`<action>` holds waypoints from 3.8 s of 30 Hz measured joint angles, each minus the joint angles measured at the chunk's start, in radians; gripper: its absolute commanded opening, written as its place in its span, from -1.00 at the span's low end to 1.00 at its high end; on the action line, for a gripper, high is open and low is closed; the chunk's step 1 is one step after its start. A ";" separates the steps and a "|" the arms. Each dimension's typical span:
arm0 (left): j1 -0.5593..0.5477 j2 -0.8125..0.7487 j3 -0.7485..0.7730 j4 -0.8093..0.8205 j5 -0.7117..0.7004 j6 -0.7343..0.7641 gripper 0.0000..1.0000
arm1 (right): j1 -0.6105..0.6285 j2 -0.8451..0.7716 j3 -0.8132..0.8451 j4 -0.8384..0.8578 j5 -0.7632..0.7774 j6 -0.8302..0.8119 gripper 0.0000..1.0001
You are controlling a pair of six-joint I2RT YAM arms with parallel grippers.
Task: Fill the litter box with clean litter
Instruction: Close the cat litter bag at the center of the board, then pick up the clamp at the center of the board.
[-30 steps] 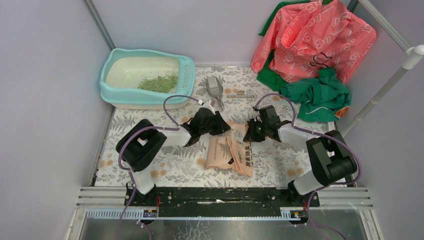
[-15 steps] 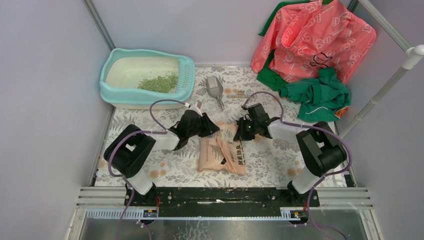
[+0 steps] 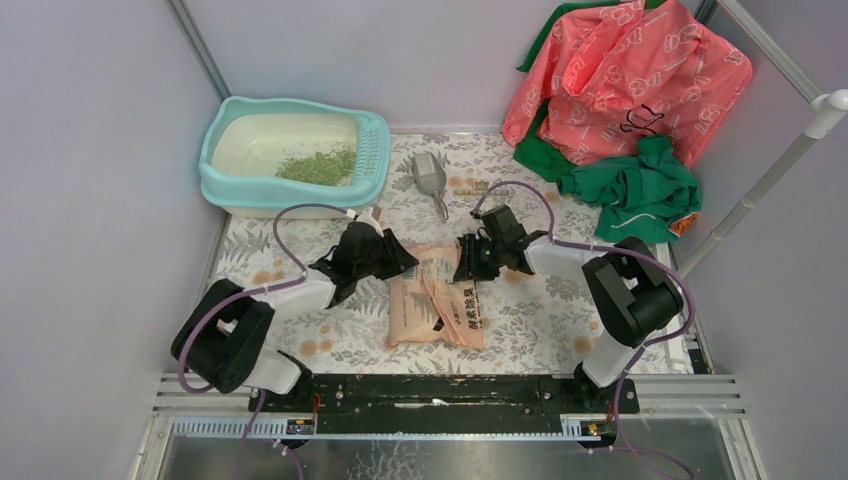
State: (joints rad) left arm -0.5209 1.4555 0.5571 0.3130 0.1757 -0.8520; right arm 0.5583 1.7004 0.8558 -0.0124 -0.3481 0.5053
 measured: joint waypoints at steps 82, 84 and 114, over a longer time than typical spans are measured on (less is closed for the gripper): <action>-0.028 -0.140 0.053 -0.208 0.072 0.070 0.97 | -0.219 0.665 1.006 -0.234 0.394 -0.292 -0.22; -0.028 -0.140 0.053 -0.208 0.072 0.070 0.97 | -0.218 0.665 1.006 -0.233 0.404 -0.288 -0.30; -0.188 -0.522 -0.040 -0.060 -0.035 0.113 0.97 | -0.220 -0.190 0.481 -0.294 0.194 0.039 -0.61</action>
State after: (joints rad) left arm -0.7086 0.9333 0.5171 0.2527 0.1402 -0.7395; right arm 0.3386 1.5105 1.3373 -0.3061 -0.1539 0.5438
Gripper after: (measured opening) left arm 0.986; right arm 0.523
